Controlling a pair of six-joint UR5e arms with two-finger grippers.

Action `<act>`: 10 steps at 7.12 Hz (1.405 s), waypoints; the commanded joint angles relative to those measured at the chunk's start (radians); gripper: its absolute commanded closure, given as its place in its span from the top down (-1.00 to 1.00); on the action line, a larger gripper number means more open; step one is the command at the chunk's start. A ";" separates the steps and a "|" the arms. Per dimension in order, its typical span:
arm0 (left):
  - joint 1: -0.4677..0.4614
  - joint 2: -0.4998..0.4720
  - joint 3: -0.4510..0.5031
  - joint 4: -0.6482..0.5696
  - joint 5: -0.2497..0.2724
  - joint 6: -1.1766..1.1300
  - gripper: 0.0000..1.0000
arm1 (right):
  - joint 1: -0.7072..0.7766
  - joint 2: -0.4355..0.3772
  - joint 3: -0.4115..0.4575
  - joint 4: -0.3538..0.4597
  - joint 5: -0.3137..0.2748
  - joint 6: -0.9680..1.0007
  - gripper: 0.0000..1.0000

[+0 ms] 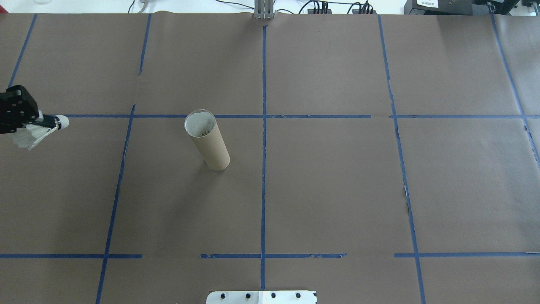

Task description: Collect badminton balls into bucket

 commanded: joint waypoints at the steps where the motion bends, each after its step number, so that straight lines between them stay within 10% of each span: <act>1: 0.062 -0.496 -0.049 0.740 0.125 0.174 -1.00 | 0.000 0.000 0.000 0.000 0.001 0.000 1.00; 2: 0.106 -0.632 -0.034 0.912 0.185 0.194 -1.00 | 0.000 0.000 0.000 0.000 -0.001 0.000 1.00; 10: 0.299 -1.000 0.417 1.029 0.413 0.527 -1.00 | 0.000 0.000 0.000 0.000 0.001 0.000 1.00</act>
